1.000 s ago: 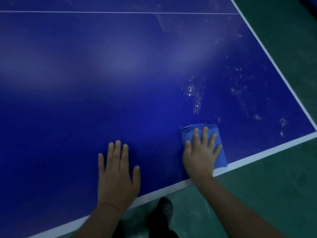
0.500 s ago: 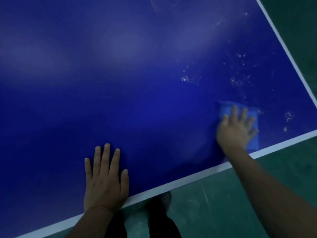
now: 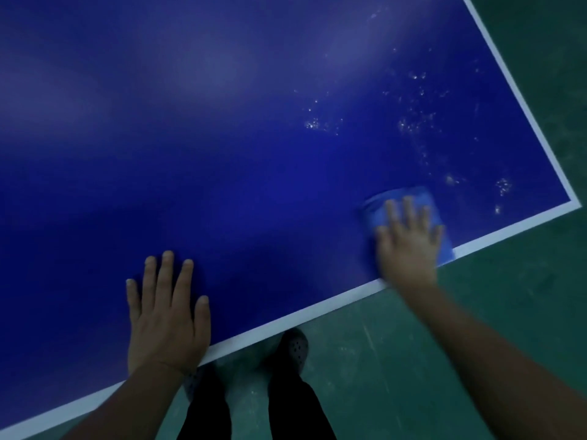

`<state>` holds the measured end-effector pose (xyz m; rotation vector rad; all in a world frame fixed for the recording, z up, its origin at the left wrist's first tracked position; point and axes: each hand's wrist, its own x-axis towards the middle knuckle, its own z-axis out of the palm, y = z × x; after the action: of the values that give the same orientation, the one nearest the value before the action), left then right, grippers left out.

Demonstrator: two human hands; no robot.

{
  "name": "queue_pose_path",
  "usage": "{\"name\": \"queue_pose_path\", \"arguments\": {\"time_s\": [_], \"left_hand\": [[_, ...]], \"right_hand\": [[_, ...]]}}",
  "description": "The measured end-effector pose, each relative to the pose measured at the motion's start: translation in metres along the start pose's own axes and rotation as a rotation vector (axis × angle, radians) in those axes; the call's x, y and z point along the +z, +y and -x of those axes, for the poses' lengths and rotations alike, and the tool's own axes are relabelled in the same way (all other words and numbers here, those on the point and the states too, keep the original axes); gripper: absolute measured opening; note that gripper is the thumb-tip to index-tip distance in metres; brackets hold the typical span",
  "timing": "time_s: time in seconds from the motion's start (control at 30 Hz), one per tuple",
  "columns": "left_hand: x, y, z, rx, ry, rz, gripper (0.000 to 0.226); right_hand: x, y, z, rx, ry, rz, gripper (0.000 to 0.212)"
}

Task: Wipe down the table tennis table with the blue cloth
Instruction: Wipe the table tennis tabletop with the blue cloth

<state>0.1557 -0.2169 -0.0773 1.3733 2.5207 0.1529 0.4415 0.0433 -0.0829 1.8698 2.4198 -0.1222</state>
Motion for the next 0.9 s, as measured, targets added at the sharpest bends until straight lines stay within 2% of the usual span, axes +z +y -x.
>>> {"name": "queue_pose_path", "arguments": {"time_s": [0.07,0.1,0.17,0.23,0.3,0.37,0.4,0.43,0.47,0.53,0.6,0.67,0.7,0.73,0.77,0.87,0.9], "left_hand": [[-0.001,0.0,0.0,-0.001,0.0,-0.001,0.068],[-0.001,0.001,0.0,-0.004,0.001,0.001,0.068],[-0.002,0.002,0.001,-0.009,0.01,0.008,0.067],[-0.001,0.002,0.0,-0.008,0.015,0.018,0.066],[-0.001,0.001,0.001,-0.004,0.026,0.019,0.066],[-0.001,0.001,0.001,-0.007,0.029,0.018,0.066],[-0.001,0.002,0.001,-0.009,0.025,0.018,0.066],[-0.001,0.002,0.0,-0.011,0.02,0.018,0.066],[-0.002,0.002,-0.001,-0.014,0.015,0.017,0.067],[-0.002,0.002,0.0,-0.012,0.006,0.007,0.067],[-0.002,0.003,0.001,-0.01,0.012,-0.001,0.067],[-0.002,0.003,0.0,-0.009,0.016,-0.009,0.066],[-0.001,0.002,0.0,-0.01,0.016,-0.008,0.066],[-0.001,0.002,-0.001,-0.012,0.013,-0.003,0.066],[-0.001,0.002,-0.001,-0.015,0.006,0.002,0.066],[-0.001,0.002,0.0,-0.018,0.007,0.0,0.066],[0.0,0.001,0.0,-0.012,0.016,-0.004,0.065]], "right_hand": [[-0.012,0.035,-0.022,0.321,-0.032,-0.092,0.061],[-0.014,0.032,-0.026,0.424,-0.02,-0.136,0.06],[-0.009,-0.008,-0.018,0.447,-0.001,-0.134,0.06],[0.001,-0.067,0.011,0.182,0.043,-0.111,0.057],[0.012,-0.114,0.058,-0.331,0.016,-0.082,0.055],[0.016,-0.112,0.08,-0.789,-0.034,-0.059,0.054],[0.014,-0.096,0.066,-0.909,-0.047,-0.045,0.054],[0.01,-0.079,0.042,-0.909,-0.039,-0.016,0.055],[0.006,-0.061,0.016,-0.806,-0.021,0.014,0.056],[-0.006,-0.027,-0.038,-0.403,-0.038,0.034,0.056],[-0.017,-0.01,-0.073,-0.037,-0.044,-0.05,0.057],[-0.017,-0.03,-0.077,0.161,-0.023,-0.143,0.058],[-0.013,-0.051,-0.069,0.162,-0.004,-0.128,0.059],[-0.008,-0.074,-0.056,0.079,0.023,-0.094,0.059],[-0.002,-0.099,-0.037,-0.09,0.038,-0.071,0.059],[0.016,-0.141,0.026,-0.793,0.019,-0.025,0.055],[0.017,-0.139,0.025,-0.937,-0.001,-0.018,0.054]]}}
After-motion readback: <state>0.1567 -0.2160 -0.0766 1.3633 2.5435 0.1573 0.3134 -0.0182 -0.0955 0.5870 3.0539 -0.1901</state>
